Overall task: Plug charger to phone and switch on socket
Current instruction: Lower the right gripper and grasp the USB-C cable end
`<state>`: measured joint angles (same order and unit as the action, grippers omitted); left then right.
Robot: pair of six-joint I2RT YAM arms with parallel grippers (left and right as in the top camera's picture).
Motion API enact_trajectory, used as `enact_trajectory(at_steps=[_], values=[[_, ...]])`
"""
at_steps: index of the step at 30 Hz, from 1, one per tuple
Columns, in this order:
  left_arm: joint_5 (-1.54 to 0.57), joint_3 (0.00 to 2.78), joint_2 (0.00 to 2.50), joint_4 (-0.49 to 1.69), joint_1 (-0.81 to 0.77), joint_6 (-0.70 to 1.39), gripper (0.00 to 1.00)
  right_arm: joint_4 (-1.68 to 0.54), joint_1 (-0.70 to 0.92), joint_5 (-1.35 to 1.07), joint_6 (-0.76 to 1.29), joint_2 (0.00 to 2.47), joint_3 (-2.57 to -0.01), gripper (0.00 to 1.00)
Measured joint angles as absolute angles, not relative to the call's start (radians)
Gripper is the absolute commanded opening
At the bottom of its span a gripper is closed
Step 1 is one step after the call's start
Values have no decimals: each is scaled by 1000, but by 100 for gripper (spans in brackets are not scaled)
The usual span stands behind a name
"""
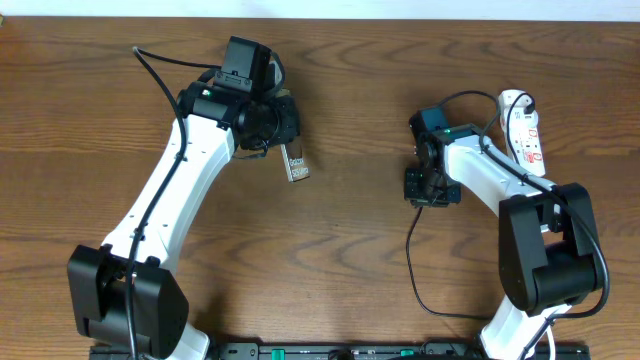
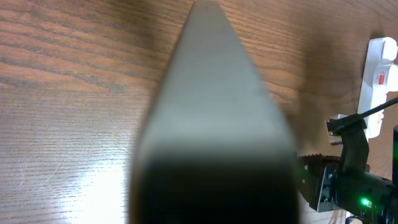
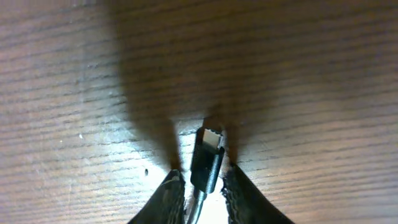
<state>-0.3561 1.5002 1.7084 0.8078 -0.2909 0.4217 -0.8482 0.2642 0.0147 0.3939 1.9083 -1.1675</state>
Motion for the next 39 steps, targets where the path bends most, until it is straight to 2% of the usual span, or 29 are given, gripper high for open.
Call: enact_trajectory(at_steps=[7,11,16,21,30,39], values=[[-356,1500,1709,808,-291,418,8,-840,264,18,456,1906,-1165,9],[-356,1500,1709,808,-291,414,8,-839,264,14,467,1906,-1164,8],[-356,1500,1708,808,-291,414,7,-837,264,9,471,1905,-1163,15],[-356,1500,1708,808,-291,414,8,-844,264,0,471,1905,-1163,15],[-356,1500,1708,808,-291,414,7,-859,264,-1,472,1905,-1163,2],[-356,1500,1709,816,-291,414,8,-863,255,-12,433,1903,-1164,1]])
